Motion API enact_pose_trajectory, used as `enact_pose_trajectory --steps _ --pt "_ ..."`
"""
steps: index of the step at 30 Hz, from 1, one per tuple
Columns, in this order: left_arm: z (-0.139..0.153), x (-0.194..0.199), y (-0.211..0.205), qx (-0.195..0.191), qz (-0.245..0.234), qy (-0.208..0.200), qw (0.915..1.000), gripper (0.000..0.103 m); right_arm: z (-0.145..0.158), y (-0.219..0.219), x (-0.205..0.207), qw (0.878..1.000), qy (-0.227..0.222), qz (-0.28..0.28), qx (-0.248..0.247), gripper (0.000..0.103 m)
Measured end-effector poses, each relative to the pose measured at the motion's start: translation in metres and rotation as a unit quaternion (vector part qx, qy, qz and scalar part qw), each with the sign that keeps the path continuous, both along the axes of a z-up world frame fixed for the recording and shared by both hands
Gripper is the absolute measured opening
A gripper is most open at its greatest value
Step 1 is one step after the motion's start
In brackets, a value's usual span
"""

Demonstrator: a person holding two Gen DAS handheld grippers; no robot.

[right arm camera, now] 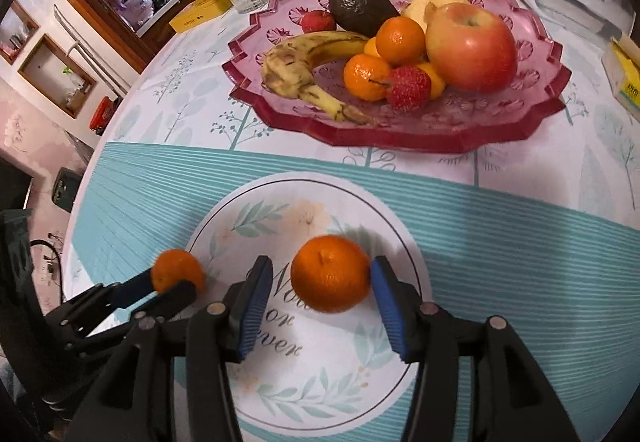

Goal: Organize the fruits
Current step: 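Grasp a tangerine with the left tool while the right tool grasps the other tangerine, then carry the tangerine with the left tool while the right tool carries its tangerine to the bowl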

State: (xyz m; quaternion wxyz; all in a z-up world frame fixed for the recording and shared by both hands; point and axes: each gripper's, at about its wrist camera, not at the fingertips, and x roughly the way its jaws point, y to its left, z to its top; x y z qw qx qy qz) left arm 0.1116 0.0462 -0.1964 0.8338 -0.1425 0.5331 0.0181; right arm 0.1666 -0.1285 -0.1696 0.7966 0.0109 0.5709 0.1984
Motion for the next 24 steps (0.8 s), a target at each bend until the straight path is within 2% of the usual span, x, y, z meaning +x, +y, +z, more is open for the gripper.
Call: enact_pose_trajectory --steps 7,14,16,20,24 --pt "0.0 0.003 0.002 0.0 -0.011 -0.001 0.9999 0.043 -0.01 0.0 0.005 1.0 0.008 -0.01 -0.027 0.052" --pt "0.004 0.001 0.002 0.0 -0.019 -0.009 0.9998 0.043 -0.014 -0.008 0.001 0.999 0.013 -0.023 -0.023 0.05" --pt "0.007 0.001 0.001 0.001 -0.022 -0.012 0.9997 0.043 -0.013 -0.01 -0.001 0.999 0.008 -0.026 -0.026 0.046" --pt "0.014 0.001 0.0 0.002 -0.03 -0.016 0.9994 0.043 -0.009 -0.013 -0.006 0.999 0.003 -0.026 -0.032 0.045" --pt "0.024 0.004 -0.003 0.009 -0.039 -0.017 0.999 0.043 0.007 -0.015 -0.012 1.0 -0.005 -0.021 -0.015 0.045"
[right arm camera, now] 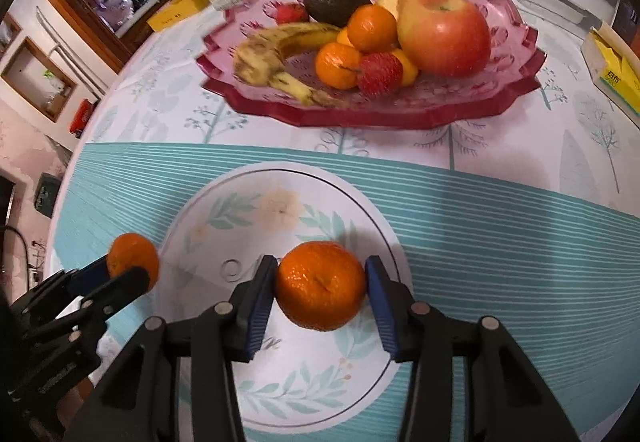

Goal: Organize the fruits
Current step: 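Carry the tangerine with the left tool while the right tool carries its tangerine to the bowl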

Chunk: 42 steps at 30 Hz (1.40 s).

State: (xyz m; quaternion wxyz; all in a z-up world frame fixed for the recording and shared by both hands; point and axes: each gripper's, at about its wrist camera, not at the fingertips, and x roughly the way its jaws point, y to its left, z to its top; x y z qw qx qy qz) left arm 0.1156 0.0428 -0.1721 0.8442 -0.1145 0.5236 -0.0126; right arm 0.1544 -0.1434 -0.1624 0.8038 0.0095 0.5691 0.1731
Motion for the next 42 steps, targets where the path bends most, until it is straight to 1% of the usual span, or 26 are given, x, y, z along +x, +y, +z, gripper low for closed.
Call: enact_pose_trajectory --steps 5,8,10,12,18,21,25,28,31,35,40,42 --pt "0.022 0.007 -0.008 0.0 -0.02 -0.008 0.9998 0.043 0.035 -0.003 -0.004 0.999 -0.031 0.008 0.02 0.045" --pt "0.041 0.016 -0.014 0.002 -0.034 -0.012 0.9994 0.043 0.064 -0.005 -0.005 0.998 -0.06 0.013 0.028 0.045" --pt "0.06 0.025 -0.018 -0.004 -0.045 -0.021 0.9987 0.043 0.087 -0.008 -0.002 0.996 -0.081 0.015 0.036 0.045" --pt "0.08 0.034 -0.021 -0.001 -0.056 -0.034 0.9978 0.043 0.11 -0.011 0.001 0.994 -0.104 0.015 0.041 0.045" --pt "0.155 0.072 -0.029 0.022 -0.077 -0.089 0.9928 0.043 0.186 -0.019 0.022 0.982 -0.186 0.027 0.035 0.045" --pt "0.185 0.09 -0.031 0.025 -0.079 -0.114 0.99 0.043 0.214 -0.023 0.039 0.975 -0.218 0.025 0.026 0.045" --pt "0.213 0.119 -0.032 0.019 -0.079 -0.135 0.9876 0.043 0.236 -0.026 0.065 0.97 -0.244 0.014 0.018 0.045" --pt "0.217 0.14 -0.035 0.029 -0.08 -0.139 0.9867 0.043 0.237 -0.03 0.088 0.969 -0.244 0.002 0.026 0.045" --pt "0.202 0.16 -0.04 0.028 -0.085 -0.124 0.9883 0.043 0.224 -0.029 0.108 0.971 -0.236 -0.008 0.032 0.045" --pt "0.163 0.182 -0.048 0.026 -0.091 -0.096 0.9909 0.043 0.19 -0.026 0.139 0.979 -0.203 -0.017 0.03 0.045" --pt "0.106 0.206 -0.056 0.027 -0.097 -0.042 0.994 0.043 0.133 -0.025 0.177 0.988 -0.15 -0.033 0.029 0.045" --pt "0.09 0.211 -0.058 0.025 -0.101 -0.029 0.9942 0.043 0.114 -0.024 0.188 0.99 -0.135 -0.036 0.026 0.045"
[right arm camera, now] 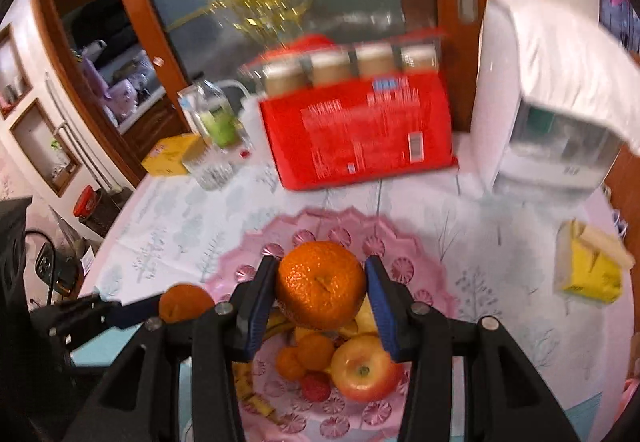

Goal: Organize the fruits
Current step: 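Carry the tangerine with the left tool while the right tool carries its tangerine to the bowl, then release the tangerine into the bowl with the left tool while the right tool releases its tangerine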

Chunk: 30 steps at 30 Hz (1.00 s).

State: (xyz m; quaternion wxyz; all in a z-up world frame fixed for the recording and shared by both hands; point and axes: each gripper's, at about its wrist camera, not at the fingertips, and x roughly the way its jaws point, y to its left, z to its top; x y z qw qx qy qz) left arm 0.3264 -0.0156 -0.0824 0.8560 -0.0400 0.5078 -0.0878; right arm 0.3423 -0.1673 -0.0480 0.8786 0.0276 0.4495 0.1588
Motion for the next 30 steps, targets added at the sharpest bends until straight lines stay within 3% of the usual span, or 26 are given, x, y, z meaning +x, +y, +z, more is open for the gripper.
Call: enact_pose_trajectory --steps 9,15,20,30 --pt "-0.054 0.029 -0.009 -0.017 -0.011 0.041 0.999 0.043 -0.061 0.006 0.036 0.999 0.035 -0.003 -0.005 0.045" --pt "-0.071 0.041 -0.012 -0.019 -0.015 0.052 0.9984 0.043 -0.075 0.018 0.047 0.999 0.033 0.011 -0.023 0.046" --pt "-0.074 0.042 -0.009 -0.021 -0.014 0.051 0.9984 0.045 -0.079 0.022 0.052 0.999 0.037 0.014 -0.023 0.047" --pt "-0.05 0.032 0.002 -0.006 0.004 0.02 0.9998 0.062 -0.068 0.019 0.038 0.999 0.025 0.012 -0.02 0.047"
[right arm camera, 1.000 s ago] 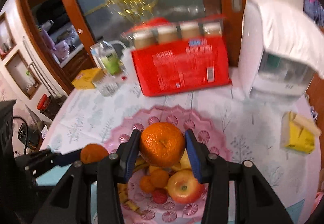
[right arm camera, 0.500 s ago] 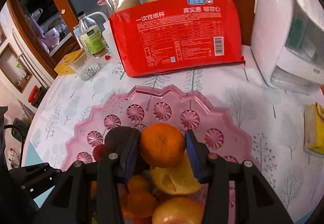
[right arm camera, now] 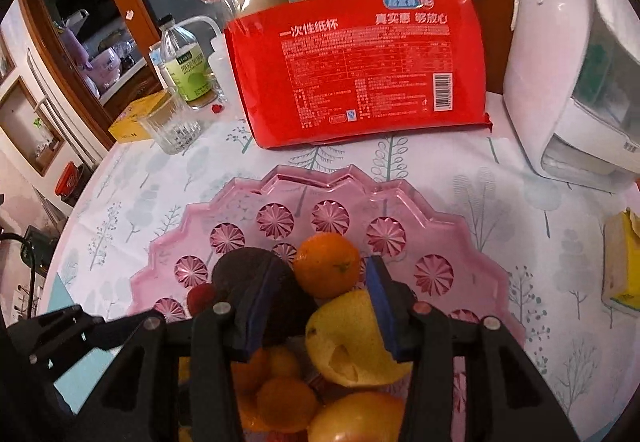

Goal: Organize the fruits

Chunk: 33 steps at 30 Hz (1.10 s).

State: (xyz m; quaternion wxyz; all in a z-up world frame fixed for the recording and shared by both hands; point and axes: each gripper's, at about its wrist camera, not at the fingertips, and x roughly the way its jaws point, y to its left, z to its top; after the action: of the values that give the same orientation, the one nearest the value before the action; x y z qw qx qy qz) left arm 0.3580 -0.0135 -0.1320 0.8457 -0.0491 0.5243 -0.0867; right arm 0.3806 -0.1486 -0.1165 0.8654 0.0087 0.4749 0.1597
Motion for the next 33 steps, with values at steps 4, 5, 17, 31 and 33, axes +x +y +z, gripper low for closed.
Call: enact_pose_trajectory --steps 4,5,17,31,33 --pt "0.012 -0.007 0.011 -0.007 0.02 -0.01 0.9997 0.069 0.008 -0.008 -0.011 1.0 -0.001 -0.007 0.008 0.047" --pt "0.015 -0.01 0.014 -0.01 0.025 -0.012 0.9996 0.07 0.01 -0.01 -0.013 1.0 -0.001 -0.009 0.012 0.047" --pt "0.055 -0.049 0.02 0.001 0.047 -0.034 0.9983 0.078 0.043 -0.023 -0.066 0.999 -0.006 -0.02 0.024 0.047" --pt "0.093 -0.119 0.013 0.028 0.064 -0.053 0.9962 0.088 0.08 -0.038 -0.145 0.999 -0.014 -0.032 0.019 0.047" --pt "0.096 -0.131 0.01 0.029 0.067 -0.054 0.9959 0.089 0.082 -0.04 -0.156 0.999 -0.015 -0.033 0.017 0.047"
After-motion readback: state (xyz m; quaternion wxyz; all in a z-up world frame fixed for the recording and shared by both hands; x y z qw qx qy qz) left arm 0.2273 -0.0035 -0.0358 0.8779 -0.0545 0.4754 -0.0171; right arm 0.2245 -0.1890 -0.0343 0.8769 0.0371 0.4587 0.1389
